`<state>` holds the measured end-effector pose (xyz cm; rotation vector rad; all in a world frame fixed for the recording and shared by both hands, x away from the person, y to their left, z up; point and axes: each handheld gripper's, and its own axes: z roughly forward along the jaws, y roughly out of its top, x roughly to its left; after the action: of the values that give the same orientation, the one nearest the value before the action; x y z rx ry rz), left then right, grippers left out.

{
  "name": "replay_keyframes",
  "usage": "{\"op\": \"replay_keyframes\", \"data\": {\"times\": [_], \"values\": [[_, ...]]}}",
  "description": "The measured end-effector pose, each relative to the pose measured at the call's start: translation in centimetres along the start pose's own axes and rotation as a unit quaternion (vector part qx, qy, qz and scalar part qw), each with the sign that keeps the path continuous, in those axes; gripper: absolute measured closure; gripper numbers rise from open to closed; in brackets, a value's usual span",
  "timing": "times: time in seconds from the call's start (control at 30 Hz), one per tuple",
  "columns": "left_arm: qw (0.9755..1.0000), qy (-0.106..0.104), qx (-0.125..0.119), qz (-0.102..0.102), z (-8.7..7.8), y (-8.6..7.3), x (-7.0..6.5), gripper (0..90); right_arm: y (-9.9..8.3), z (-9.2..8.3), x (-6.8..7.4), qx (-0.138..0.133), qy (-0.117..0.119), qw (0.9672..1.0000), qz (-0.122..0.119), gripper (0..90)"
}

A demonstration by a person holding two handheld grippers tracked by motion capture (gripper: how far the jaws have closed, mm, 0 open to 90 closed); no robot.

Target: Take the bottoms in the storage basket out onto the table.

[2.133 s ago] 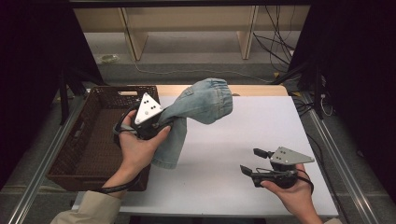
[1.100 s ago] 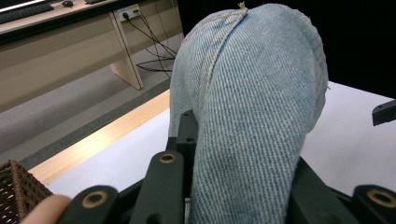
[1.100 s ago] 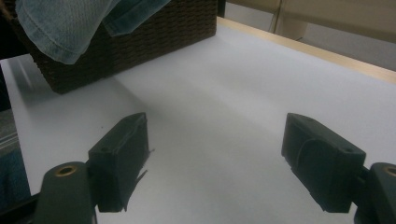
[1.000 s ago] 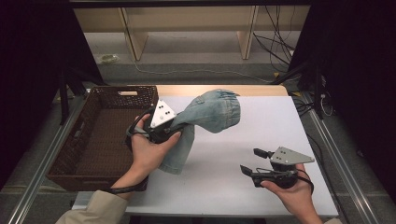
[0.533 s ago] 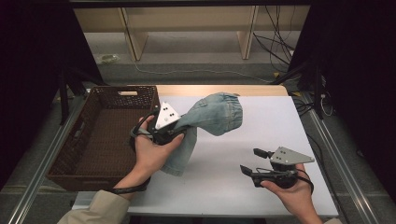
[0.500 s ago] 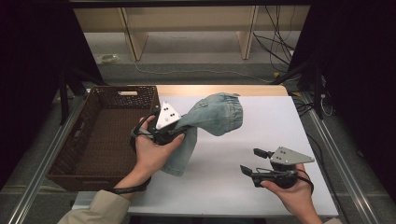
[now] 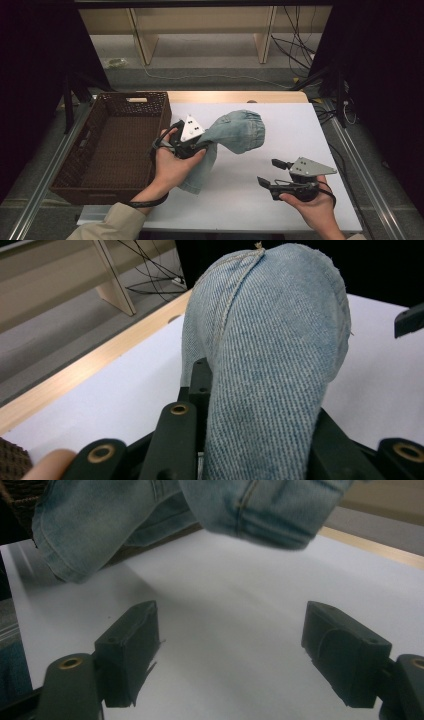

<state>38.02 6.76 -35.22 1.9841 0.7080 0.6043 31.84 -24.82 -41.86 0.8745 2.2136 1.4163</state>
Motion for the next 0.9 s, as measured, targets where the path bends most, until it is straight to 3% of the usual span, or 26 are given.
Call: {"op": "replay_keyframes", "data": {"times": [0.3,0.53,0.9], "values": [[0.9995,-0.017,0.027,0.007,2.2,-0.9,-1.4,74.0,0.0,0.0,0.0,0.000,0.000,1.0000,0.000,24.1],[0.9974,-0.032,0.058,0.026,4.0,-1.6,-2.4,73.8,0.0,-0.1,0.0,-0.001,0.001,1.0000,0.000,24.1],[0.9954,-0.039,0.081,0.035,5.4,-2.8,-3.1,73.5,0.0,-0.1,0.0,-0.001,0.002,1.0000,-0.001,24.1]]}}
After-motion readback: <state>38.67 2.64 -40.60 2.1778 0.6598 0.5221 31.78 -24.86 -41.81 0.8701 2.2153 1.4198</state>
